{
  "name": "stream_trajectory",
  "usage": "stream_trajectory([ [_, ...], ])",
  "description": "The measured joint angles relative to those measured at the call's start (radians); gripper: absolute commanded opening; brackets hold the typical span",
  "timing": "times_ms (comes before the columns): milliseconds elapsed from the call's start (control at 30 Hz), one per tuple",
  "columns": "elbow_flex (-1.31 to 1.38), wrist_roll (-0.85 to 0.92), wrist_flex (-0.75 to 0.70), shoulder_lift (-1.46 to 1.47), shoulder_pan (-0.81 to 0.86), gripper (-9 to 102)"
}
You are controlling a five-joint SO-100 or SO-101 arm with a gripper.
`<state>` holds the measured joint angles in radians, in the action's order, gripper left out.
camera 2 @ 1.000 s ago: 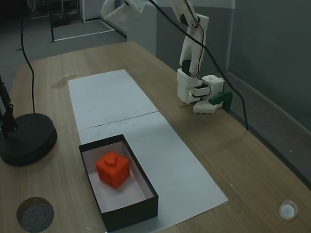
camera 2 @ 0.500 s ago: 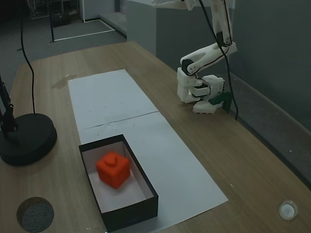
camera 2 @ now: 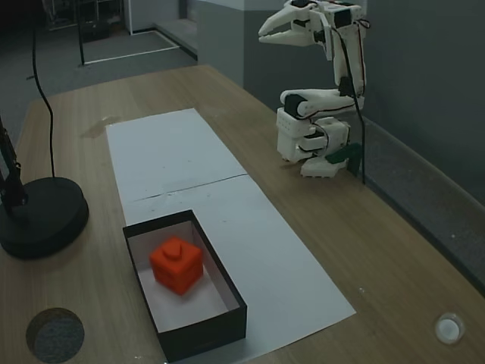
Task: Grab a orange square and put it in the box.
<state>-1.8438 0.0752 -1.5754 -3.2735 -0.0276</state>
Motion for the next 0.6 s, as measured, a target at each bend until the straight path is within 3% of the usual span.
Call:
stream_trajectory([
  [400, -0.144, 0.005, 0.000, -0.181, 0.002, 0],
  [600, -0.196, 0.005, 0.095, -0.181, 0.000, 0],
])
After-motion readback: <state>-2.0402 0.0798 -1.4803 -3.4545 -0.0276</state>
